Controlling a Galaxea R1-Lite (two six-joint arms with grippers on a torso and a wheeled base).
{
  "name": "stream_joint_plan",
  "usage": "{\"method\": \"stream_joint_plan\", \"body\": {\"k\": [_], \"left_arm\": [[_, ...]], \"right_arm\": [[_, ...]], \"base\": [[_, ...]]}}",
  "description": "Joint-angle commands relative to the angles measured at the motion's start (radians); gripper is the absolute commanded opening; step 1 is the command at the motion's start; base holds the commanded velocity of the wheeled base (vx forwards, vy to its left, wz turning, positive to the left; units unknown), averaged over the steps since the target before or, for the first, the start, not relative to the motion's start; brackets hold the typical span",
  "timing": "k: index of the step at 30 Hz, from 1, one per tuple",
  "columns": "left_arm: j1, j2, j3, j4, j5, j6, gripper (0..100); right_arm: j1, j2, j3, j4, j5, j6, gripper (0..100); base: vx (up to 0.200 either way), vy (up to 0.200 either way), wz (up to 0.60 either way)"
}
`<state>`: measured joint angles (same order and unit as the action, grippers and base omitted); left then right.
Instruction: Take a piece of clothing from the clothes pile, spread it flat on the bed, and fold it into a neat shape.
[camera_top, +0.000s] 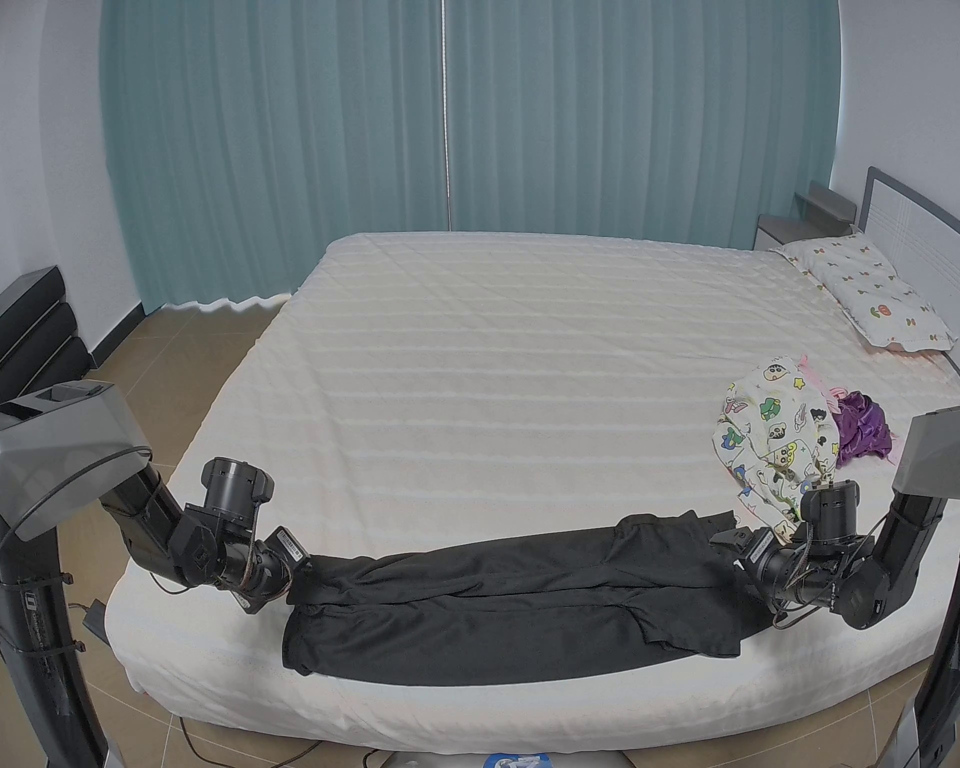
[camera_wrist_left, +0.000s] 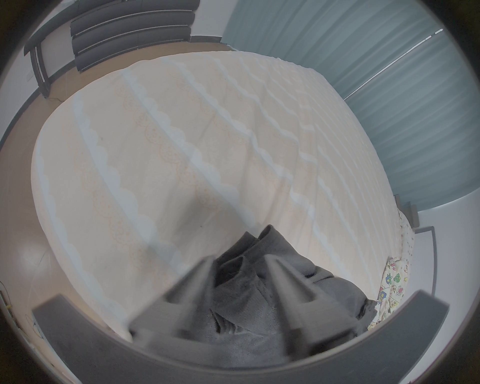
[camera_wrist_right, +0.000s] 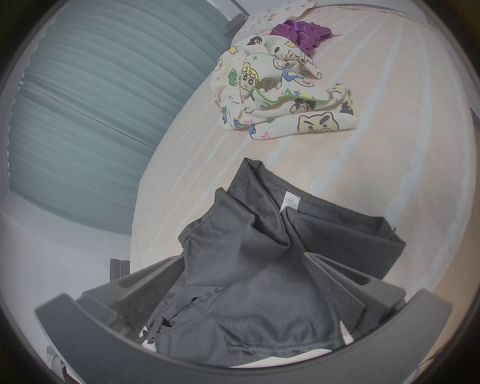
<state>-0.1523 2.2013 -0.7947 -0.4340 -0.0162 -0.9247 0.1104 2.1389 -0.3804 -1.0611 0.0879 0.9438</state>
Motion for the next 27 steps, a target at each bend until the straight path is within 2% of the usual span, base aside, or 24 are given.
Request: {"method": "stream_joint_plan", "body": {"k": [1, 12, 17, 24, 27], "left_arm": [[-0.007, 0.021, -0.005, -0.002, 0.022, 0.0, 0], [0.0, -0.054, -0.006, -0.002, 0.041, -0.01, 0], [0.0, -0.115, 0.0, 0.0, 0.044, -0.023, 0], [0.002, -0.126, -0.003, -0.002, 0.044, -0.028, 0], [0.004, -0.124, -0.008, -0.003, 0.044, -0.043, 0]], "right_arm": [[0.037, -0.005, 0.014, 0.003, -0.036, 0.015, 100], [0.049, -0.007, 0.032, 0.009, -0.046, 0.027, 100], [0.049, 0.007, 0.029, 0.013, -0.048, 0.098, 100], [0.052, 0.03, 0.008, 0.016, -0.05, 0.108, 100], [0.066, 0.058, -0.035, 0.021, -0.076, 0.136, 100]], "base": [[0.0, 0.0, 0.0], [0.0, 0.0, 0.0], [0.0, 0.0, 0.0], [0.0, 0.0, 0.0], [0.0, 0.0, 0.0]]}}
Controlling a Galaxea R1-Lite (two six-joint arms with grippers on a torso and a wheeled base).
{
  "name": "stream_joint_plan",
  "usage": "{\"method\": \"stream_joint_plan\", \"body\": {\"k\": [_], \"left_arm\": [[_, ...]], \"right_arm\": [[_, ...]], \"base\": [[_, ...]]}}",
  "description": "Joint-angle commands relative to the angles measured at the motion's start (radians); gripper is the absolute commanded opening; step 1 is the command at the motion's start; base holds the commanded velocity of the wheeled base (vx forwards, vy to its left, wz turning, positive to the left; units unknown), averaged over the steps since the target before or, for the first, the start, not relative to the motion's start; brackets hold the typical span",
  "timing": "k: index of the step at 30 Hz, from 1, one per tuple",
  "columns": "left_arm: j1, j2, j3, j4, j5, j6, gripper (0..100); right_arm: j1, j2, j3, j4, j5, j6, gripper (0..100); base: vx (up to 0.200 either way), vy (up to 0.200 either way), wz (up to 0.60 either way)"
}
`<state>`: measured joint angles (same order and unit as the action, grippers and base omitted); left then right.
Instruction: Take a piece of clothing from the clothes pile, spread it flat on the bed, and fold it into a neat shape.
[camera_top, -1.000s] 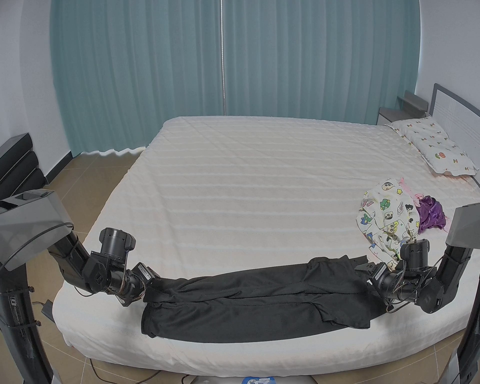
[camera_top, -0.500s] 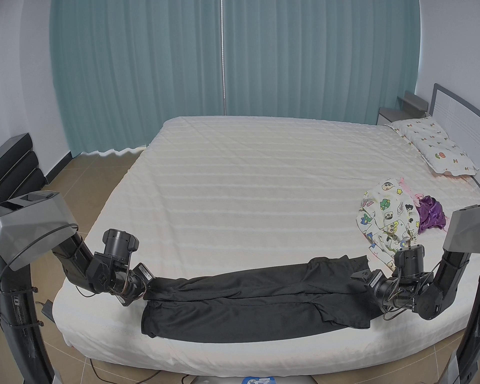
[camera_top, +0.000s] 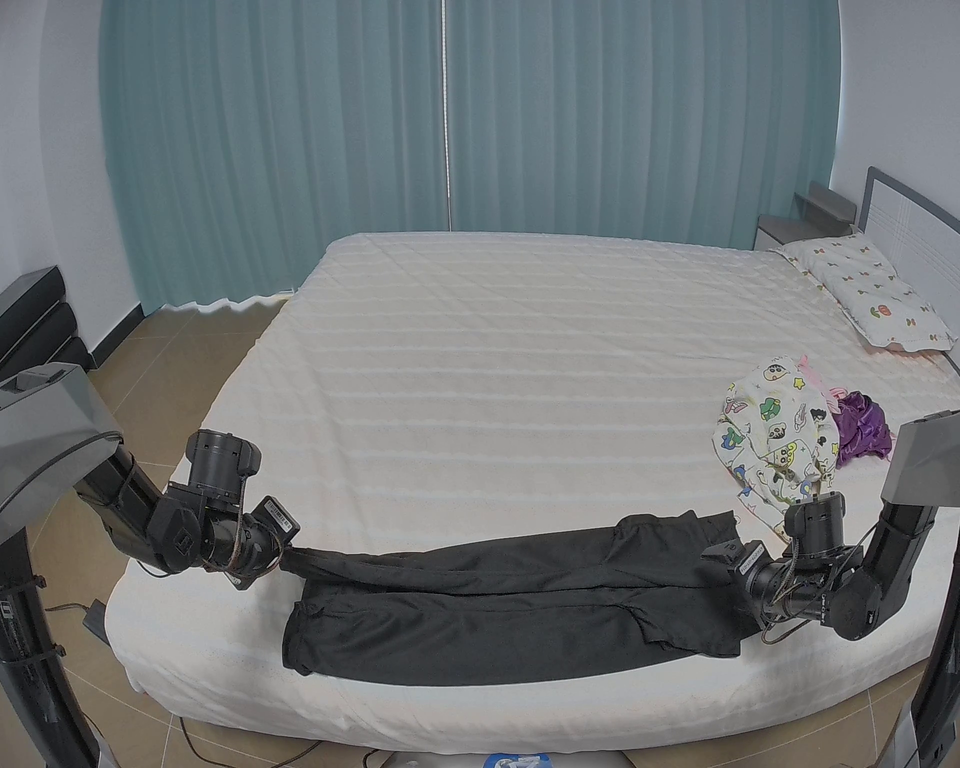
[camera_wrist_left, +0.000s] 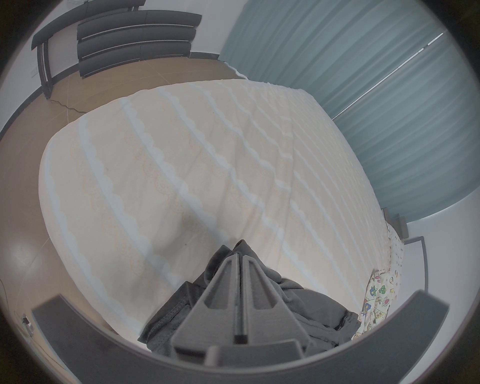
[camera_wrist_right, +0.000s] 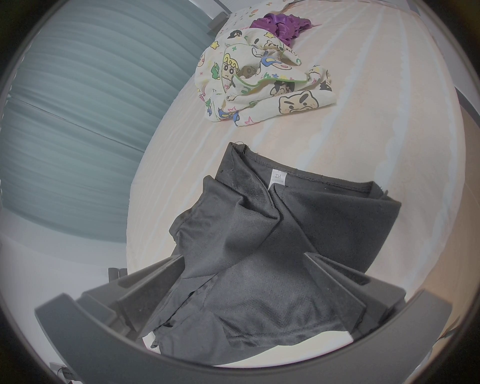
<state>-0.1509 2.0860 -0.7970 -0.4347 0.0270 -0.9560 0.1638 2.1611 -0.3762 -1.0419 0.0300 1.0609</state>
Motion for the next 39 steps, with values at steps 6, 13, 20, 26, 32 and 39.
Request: {"method": "stream_joint_plan", "body": {"k": [6, 13, 20, 26, 32, 39], "left_arm": [[0.002, -0.014, -0.005, -0.003, 0.001, -0.018, 0], [0.002, -0.014, -0.005, -0.003, 0.001, -0.018, 0], [0.002, -0.01, -0.005, -0.003, 0.001, -0.02, 0], [0.002, -0.01, -0.005, -0.004, 0.001, -0.02, 0], [0.002, -0.012, -0.007, -0.004, 0.001, -0.018, 0], [0.005, -0.014, -0.033, -0.004, 0.001, -0.017, 0]], "right_arm": [[0.046, 0.079, -0.115, 0.048, -0.061, 0.036, 100], [0.056, 0.091, -0.184, 0.114, -0.091, 0.048, 100], [0.059, 0.089, -0.188, 0.14, -0.096, 0.051, 100], [0.062, 0.082, -0.194, 0.145, -0.108, 0.053, 0], [0.056, 0.056, -0.196, 0.145, -0.111, 0.053, 0], [0.04, -0.003, -0.208, 0.143, -0.111, 0.05, 0]], "base": [[0.0, 0.0, 0.0], [0.0, 0.0, 0.0], [0.0, 0.0, 0.0], [0.0, 0.0, 0.0], [0.0, 0.0, 0.0], [0.0, 0.0, 0.0]]}}
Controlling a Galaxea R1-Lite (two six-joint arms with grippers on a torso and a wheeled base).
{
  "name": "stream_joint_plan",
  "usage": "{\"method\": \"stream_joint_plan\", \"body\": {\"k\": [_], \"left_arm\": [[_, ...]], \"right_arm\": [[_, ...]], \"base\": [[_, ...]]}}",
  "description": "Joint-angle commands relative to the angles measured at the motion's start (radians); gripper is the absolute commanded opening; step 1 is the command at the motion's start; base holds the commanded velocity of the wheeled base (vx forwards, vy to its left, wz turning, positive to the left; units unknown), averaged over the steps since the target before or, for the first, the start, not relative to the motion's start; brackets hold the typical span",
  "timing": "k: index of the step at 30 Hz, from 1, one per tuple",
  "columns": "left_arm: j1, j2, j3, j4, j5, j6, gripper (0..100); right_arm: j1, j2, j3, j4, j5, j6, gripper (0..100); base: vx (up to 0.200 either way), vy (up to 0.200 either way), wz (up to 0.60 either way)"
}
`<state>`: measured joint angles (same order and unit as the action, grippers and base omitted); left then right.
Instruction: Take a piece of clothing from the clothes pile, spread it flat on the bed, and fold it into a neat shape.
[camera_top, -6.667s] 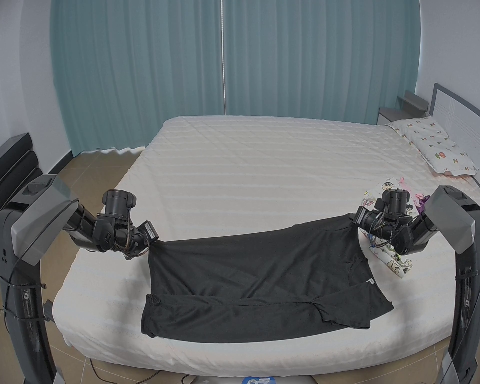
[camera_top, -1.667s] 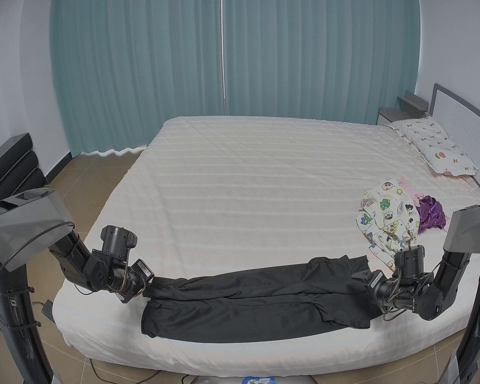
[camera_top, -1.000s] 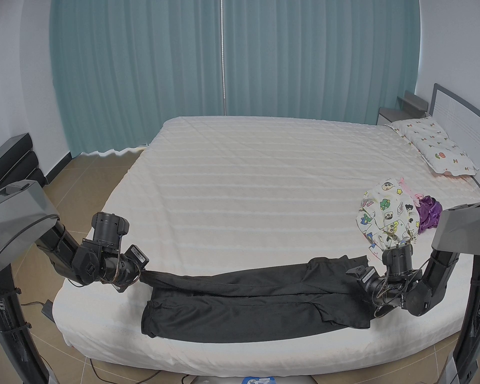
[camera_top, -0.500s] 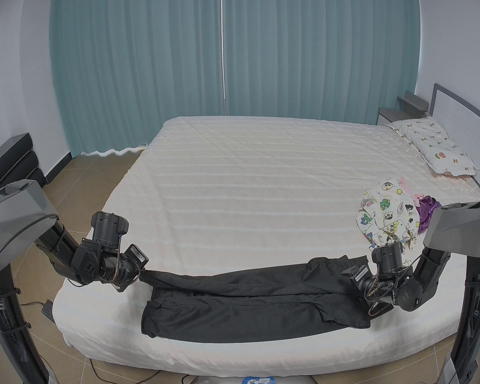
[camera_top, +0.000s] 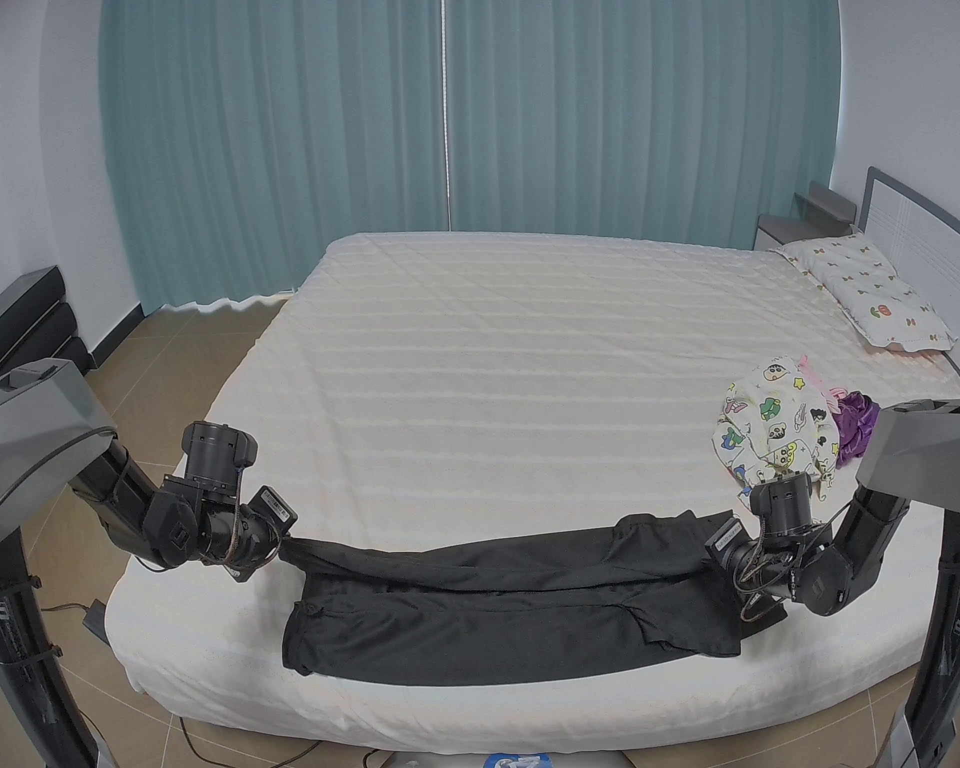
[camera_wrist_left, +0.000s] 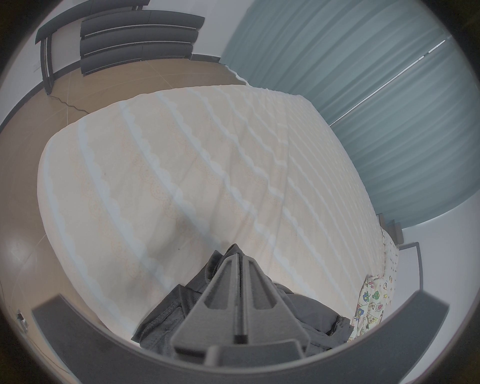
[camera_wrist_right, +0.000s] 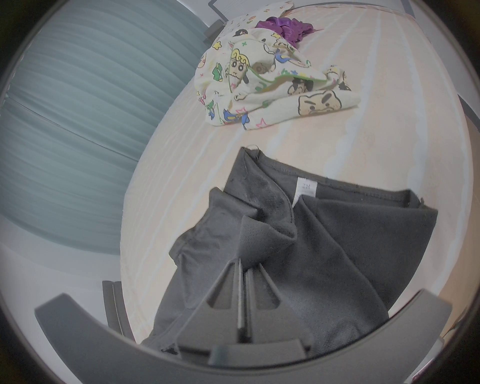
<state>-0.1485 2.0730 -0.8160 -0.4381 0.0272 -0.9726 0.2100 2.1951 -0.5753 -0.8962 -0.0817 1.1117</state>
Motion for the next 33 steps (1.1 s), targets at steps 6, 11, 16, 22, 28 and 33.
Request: {"method": "stream_joint_plan", "body": {"k": [6, 11, 16, 22, 28, 33], "left_arm": [[0.007, 0.01, -0.103, 0.01, 0.002, 0.0, 0], [0.037, 0.013, -0.196, 0.012, 0.043, 0.002, 0], [0.056, 0.016, -0.247, 0.01, 0.077, 0.0, 0], [0.058, 0.064, -0.224, 0.012, 0.079, 0.002, 0], [0.058, 0.072, -0.15, 0.012, 0.076, 0.015, 0], [0.053, 0.064, -0.072, 0.009, 0.074, 0.078, 0]], "right_arm": [[-0.029, -0.038, -0.112, -0.004, 0.0, 0.0, 0], [-0.052, -0.04, -0.207, -0.02, -0.001, 0.0, 0], [-0.067, -0.038, -0.227, -0.093, -0.023, 0.004, 0], [-0.058, 0.002, -0.118, -0.248, -0.056, -0.013, 0], [-0.067, -0.008, -0.037, -0.248, -0.02, -0.05, 0], [-0.069, -0.005, 0.031, -0.248, -0.007, -0.099, 0]], "base": [[0.0, 0.0, 0.0], [0.0, 0.0, 0.0], [0.0, 0.0, 0.0], [0.0, 0.0, 0.0], [0.0, 0.0, 0.0], [0.0, 0.0, 0.0]]}}
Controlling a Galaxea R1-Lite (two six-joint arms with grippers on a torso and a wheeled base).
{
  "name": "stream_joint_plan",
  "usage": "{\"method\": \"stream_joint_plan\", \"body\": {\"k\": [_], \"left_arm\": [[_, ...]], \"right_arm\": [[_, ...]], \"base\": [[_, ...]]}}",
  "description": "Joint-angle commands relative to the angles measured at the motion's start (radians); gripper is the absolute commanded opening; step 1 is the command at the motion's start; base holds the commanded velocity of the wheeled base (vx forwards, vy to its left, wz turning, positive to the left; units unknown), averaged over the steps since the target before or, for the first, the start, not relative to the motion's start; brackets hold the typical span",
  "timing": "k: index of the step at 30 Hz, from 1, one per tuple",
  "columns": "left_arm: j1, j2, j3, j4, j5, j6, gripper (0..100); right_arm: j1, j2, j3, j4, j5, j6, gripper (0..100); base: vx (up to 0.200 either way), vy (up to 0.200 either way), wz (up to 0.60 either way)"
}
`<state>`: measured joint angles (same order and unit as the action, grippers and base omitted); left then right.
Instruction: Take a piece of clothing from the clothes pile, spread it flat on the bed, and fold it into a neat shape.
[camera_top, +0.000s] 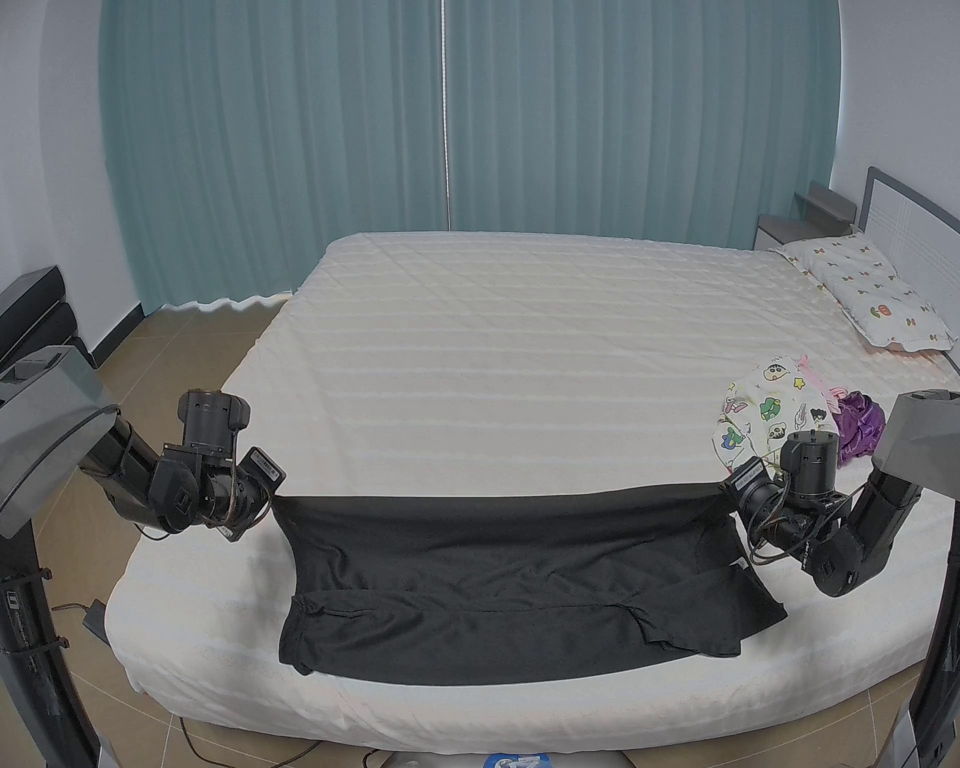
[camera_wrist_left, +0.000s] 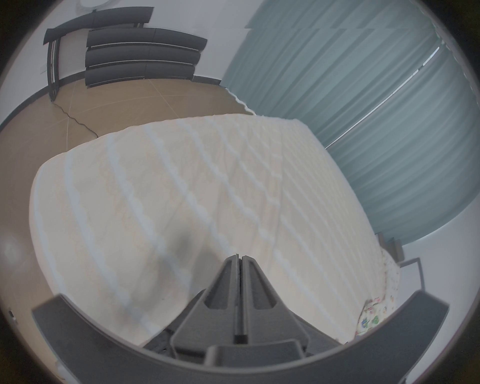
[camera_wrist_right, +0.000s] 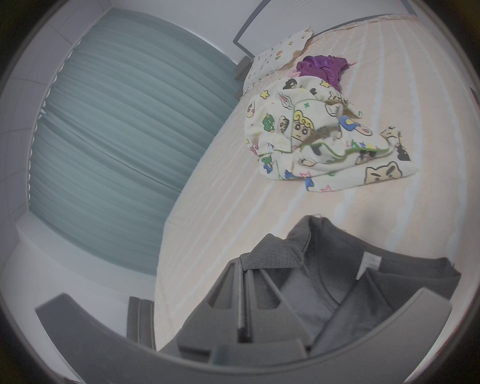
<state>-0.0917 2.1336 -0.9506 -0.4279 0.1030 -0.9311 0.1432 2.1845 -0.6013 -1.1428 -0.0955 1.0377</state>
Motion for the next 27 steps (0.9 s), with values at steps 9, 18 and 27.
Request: {"method": "stream_joint_plan", "body": {"k": [9, 18, 27], "left_arm": [[-0.017, 0.014, 0.173, 0.0, -0.006, 0.126, 0], [-0.054, 0.04, 0.205, 0.001, -0.006, 0.138, 0], [-0.076, 0.043, 0.239, 0.003, -0.006, 0.136, 100]], "right_arm": [[0.009, 0.035, 0.144, -0.011, 0.046, -0.07, 0], [0.01, 0.077, 0.156, -0.012, 0.05, -0.077, 0], [0.007, 0.075, 0.156, -0.014, 0.056, -0.079, 100]], "base": [[0.0, 0.0, 0.0], [0.0, 0.0, 0.0], [0.0, 0.0, 0.0]]}}
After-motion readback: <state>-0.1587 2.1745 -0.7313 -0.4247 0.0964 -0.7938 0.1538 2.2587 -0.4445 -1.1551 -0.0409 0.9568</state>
